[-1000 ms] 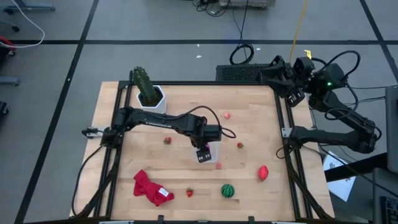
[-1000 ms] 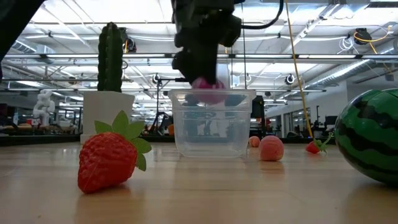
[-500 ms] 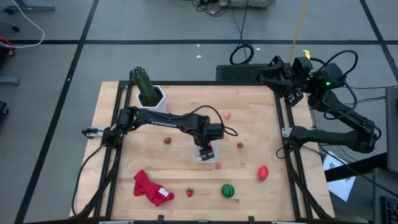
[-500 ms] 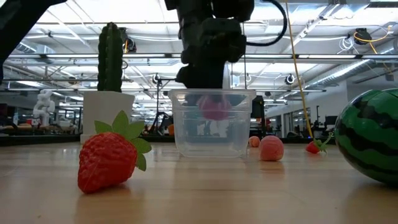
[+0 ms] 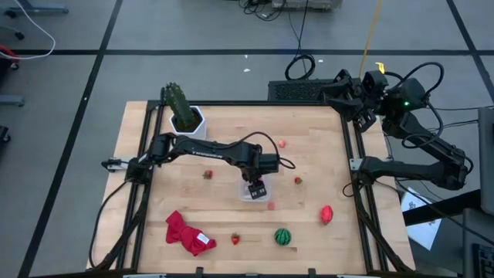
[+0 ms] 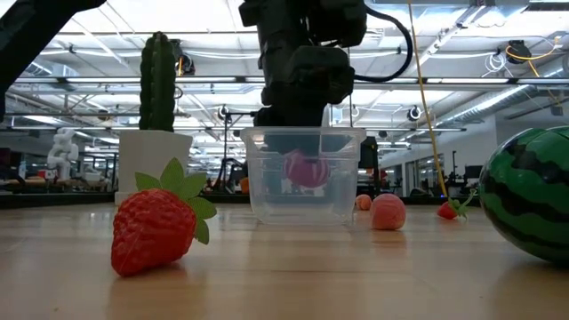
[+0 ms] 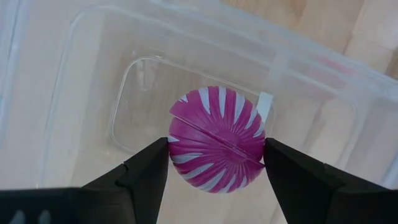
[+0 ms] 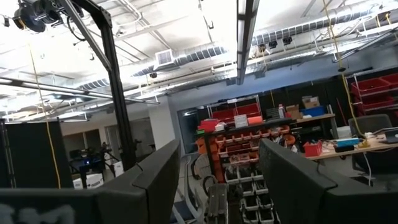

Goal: Pick and placing Produce into tupperware
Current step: Put the purple onion into the transparent bin

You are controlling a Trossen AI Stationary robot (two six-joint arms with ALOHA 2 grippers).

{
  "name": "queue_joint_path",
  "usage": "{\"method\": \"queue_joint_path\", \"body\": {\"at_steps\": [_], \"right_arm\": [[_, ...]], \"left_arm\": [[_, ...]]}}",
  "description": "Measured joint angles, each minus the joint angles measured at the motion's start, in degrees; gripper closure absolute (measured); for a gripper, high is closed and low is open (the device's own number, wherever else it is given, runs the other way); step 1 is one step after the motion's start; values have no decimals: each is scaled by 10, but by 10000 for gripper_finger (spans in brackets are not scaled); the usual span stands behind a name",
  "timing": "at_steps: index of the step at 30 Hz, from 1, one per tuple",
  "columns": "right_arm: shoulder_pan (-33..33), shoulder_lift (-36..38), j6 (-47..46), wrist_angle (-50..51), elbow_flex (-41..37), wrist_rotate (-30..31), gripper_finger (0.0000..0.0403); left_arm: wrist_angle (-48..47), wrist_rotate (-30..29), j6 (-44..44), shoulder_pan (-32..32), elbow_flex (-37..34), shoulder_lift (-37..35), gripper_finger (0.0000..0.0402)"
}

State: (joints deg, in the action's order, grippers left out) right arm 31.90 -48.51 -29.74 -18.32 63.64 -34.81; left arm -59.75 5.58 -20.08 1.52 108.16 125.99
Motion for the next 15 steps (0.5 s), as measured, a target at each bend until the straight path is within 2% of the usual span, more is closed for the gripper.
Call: {"method": "queue_joint_path", "body": {"at_steps": [11,15], "right_arm": [[0,0,0,2,0,0,193],[0,0,0,2,0,0,193]], "left_arm": [[5,-16,9,0,0,0,150],[7,-16,9,0,0,0,135]]}}
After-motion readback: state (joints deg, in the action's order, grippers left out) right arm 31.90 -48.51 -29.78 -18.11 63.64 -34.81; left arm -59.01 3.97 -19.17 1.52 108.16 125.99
